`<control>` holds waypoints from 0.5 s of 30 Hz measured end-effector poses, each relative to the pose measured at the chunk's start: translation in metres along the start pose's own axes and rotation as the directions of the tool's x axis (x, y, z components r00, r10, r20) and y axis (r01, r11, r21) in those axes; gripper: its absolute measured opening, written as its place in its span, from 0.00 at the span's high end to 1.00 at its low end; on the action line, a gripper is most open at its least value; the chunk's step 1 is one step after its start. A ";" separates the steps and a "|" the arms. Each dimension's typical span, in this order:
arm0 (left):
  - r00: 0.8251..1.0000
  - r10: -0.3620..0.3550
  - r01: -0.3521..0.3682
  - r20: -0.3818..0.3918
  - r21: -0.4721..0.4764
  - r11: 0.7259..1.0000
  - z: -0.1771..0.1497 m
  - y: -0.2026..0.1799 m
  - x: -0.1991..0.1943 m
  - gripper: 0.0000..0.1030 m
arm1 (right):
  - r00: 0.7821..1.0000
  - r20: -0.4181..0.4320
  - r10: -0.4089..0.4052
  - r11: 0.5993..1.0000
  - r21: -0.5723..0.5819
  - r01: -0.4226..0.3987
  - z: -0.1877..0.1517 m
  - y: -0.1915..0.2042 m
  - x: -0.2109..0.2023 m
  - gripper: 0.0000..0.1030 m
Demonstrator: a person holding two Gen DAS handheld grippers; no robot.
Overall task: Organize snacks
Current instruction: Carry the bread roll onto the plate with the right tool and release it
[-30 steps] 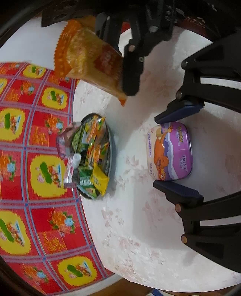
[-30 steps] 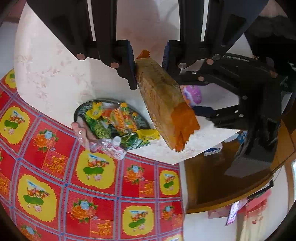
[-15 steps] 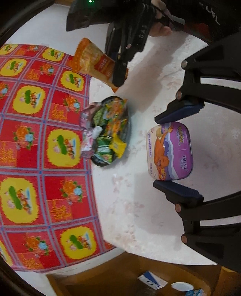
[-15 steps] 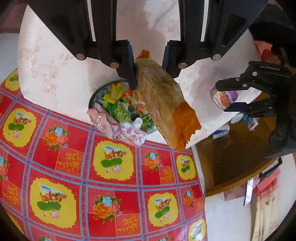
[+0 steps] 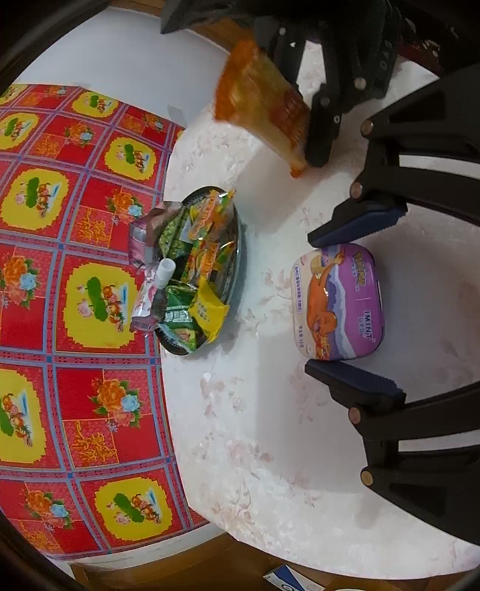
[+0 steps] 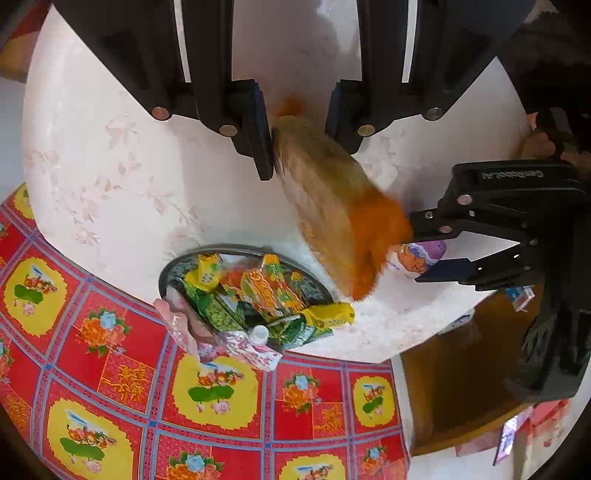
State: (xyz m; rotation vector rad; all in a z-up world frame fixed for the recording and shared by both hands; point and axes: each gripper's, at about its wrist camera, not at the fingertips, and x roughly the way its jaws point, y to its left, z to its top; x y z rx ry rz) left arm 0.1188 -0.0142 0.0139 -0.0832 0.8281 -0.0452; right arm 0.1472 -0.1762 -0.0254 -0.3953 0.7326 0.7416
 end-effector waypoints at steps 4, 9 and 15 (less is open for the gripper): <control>0.998 -0.061 0.061 -0.005 -0.021 0.998 0.000 0.005 0.001 0.37 | 1.000 0.008 -0.007 1.000 0.007 0.007 -0.001 -0.003 -0.007 0.68; 0.997 -0.077 0.077 0.008 -0.062 0.995 -0.001 0.012 -0.001 0.37 | 0.990 0.135 0.028 0.998 0.045 -0.035 -0.008 -0.006 -0.036 0.78; 0.998 -0.056 0.056 0.005 -0.039 0.998 -0.001 0.008 -0.002 0.37 | 0.968 0.240 0.071 0.997 0.020 -0.078 0.005 -0.009 -0.069 0.78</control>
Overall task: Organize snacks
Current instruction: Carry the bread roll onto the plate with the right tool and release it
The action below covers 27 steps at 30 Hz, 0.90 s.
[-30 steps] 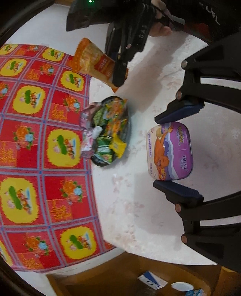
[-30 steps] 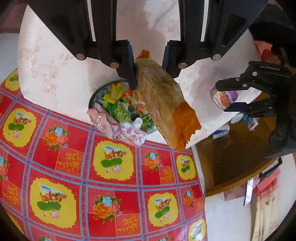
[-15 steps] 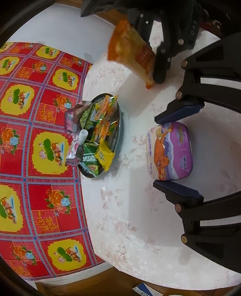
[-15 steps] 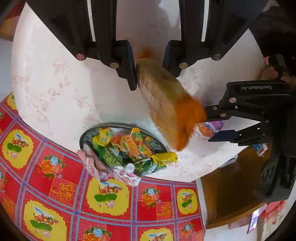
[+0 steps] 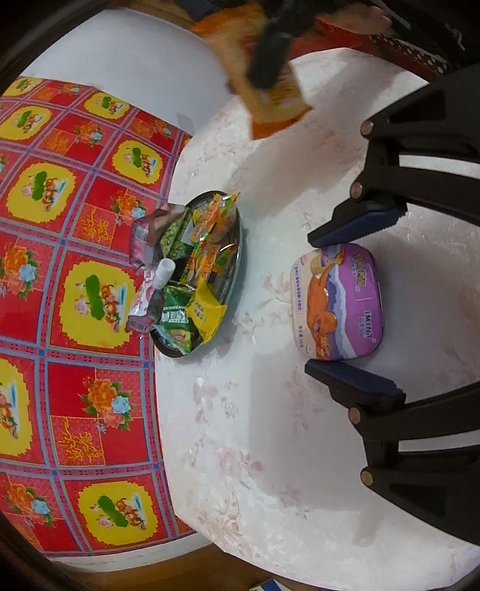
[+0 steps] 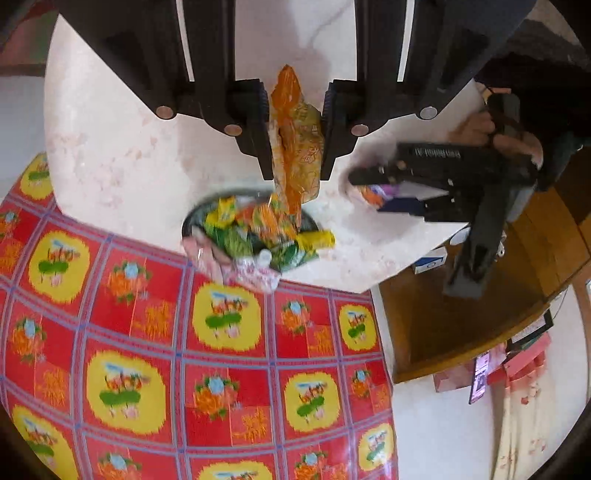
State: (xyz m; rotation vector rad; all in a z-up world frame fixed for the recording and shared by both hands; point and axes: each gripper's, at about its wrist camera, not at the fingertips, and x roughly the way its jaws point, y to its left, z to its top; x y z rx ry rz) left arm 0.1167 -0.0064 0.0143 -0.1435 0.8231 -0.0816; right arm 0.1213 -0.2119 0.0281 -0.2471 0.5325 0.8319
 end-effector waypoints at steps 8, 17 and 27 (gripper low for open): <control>0.997 0.044 -0.047 0.058 0.057 0.997 0.019 -0.007 -0.038 0.37 | 0.999 -0.035 0.014 1.000 -0.011 -0.015 0.032 -0.006 0.030 0.78; 0.998 0.026 -0.026 0.054 0.005 1.000 0.065 0.012 -0.011 0.37 | 0.989 -0.079 0.124 0.991 0.051 -0.121 0.075 -0.031 0.076 0.77; 0.995 0.025 -0.023 0.093 -0.023 0.999 0.102 0.018 0.024 0.37 | 0.984 -0.145 0.100 0.995 0.005 -0.100 0.108 -0.049 0.107 0.62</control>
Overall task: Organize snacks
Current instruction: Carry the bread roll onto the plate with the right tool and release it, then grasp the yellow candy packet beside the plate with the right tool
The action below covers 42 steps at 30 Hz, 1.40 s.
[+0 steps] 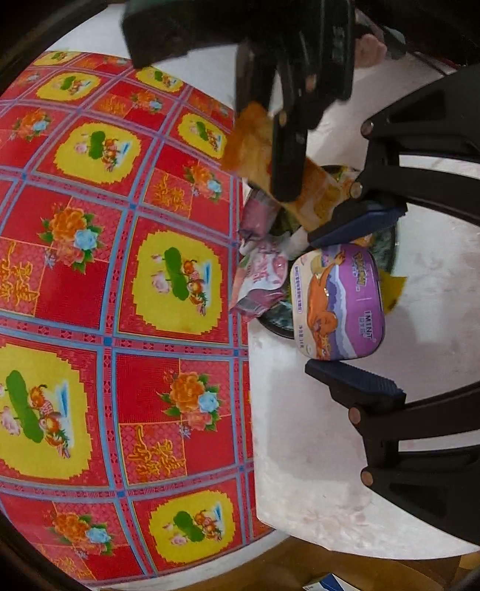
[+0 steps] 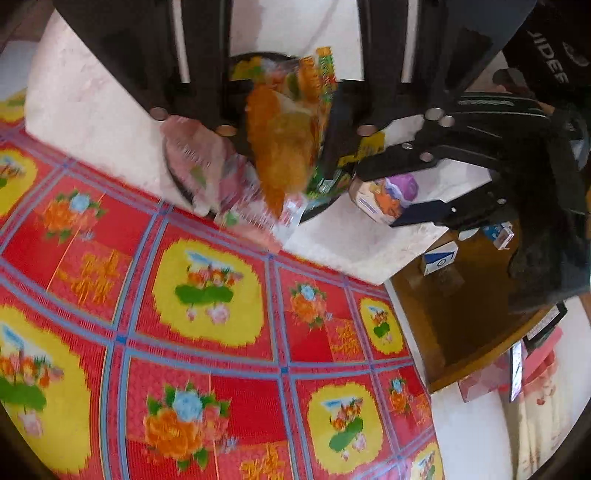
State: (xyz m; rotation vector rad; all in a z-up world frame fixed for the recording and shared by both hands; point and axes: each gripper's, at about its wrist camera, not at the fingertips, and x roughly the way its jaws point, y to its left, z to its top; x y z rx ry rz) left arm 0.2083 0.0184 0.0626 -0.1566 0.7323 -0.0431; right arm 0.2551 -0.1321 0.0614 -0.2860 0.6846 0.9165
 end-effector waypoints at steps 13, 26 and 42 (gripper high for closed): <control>0.997 -0.076 0.076 0.031 -0.011 0.997 -0.005 -0.001 0.021 0.32 | 0.965 0.190 -0.180 0.984 0.017 0.180 -0.012 -0.023 -0.018 0.40; 0.966 -0.164 0.165 0.199 0.012 0.986 -0.004 0.005 -0.012 0.11 | 0.938 0.269 -0.220 0.967 0.183 0.175 -0.028 -0.059 -0.018 0.39; 0.994 -0.108 0.108 0.015 0.023 0.994 -0.013 0.002 0.020 0.42 | 0.936 0.308 -0.170 0.977 0.176 0.119 -0.033 -0.050 -0.021 0.72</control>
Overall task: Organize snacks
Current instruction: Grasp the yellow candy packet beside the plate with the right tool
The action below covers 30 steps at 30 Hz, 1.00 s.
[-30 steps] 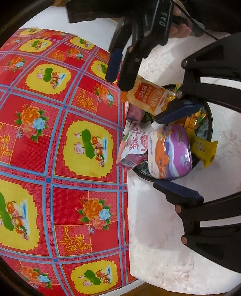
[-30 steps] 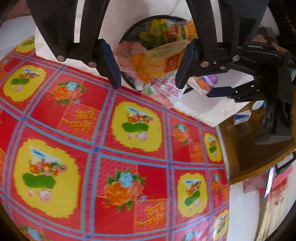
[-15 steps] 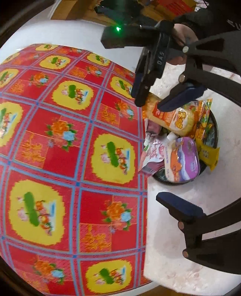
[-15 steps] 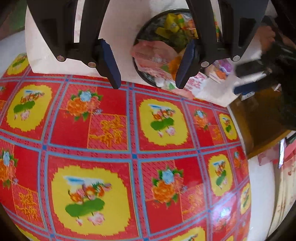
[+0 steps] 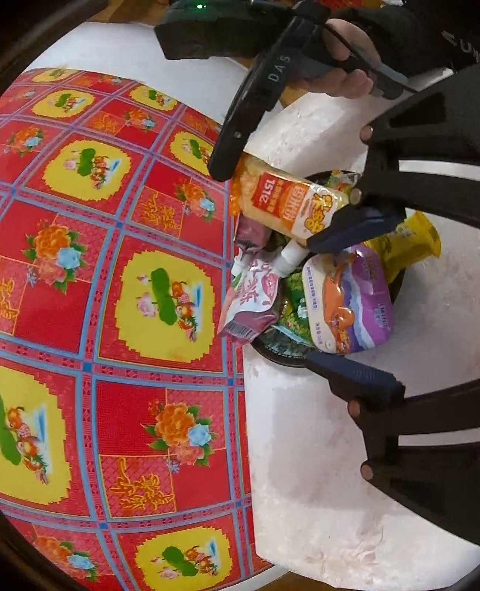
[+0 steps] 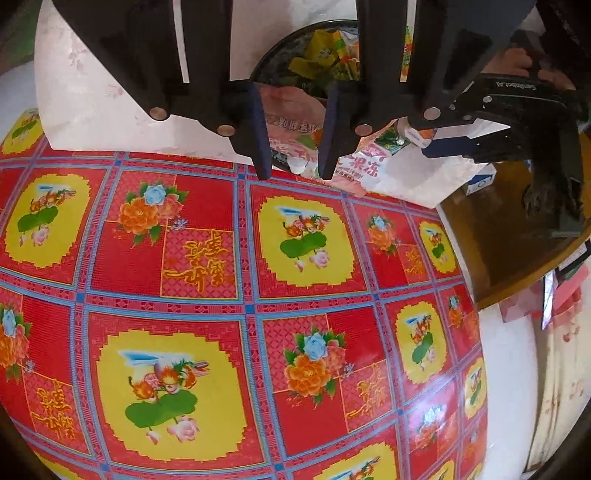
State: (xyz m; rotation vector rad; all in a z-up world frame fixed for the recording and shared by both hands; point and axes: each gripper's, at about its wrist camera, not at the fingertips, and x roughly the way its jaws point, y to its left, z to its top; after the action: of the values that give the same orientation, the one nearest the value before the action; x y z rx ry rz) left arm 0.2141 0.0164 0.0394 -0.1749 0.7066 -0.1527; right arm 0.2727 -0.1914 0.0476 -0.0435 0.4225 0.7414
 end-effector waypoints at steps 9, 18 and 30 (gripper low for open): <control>0.999 -0.026 0.026 0.043 -0.009 1.000 0.003 0.003 -0.014 0.41 | 0.999 0.029 -0.036 0.999 -0.022 0.037 0.002 0.003 -0.004 0.64; 0.999 0.039 -0.039 0.009 0.002 0.999 -0.006 0.022 -0.046 0.31 | 0.990 -0.122 0.071 0.953 -0.284 -0.103 -0.034 0.097 -0.033 0.49; 0.973 0.097 -0.070 -0.208 0.134 0.988 -0.038 0.007 -0.009 0.18 | 0.906 -0.416 0.076 0.906 -0.350 -0.237 -0.075 0.134 0.013 0.56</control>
State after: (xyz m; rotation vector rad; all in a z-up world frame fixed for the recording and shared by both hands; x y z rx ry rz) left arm 0.1827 0.0208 0.0154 -0.0068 0.9147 -0.1366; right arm 0.1658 -0.0976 -0.0119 -0.5546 0.6620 0.9781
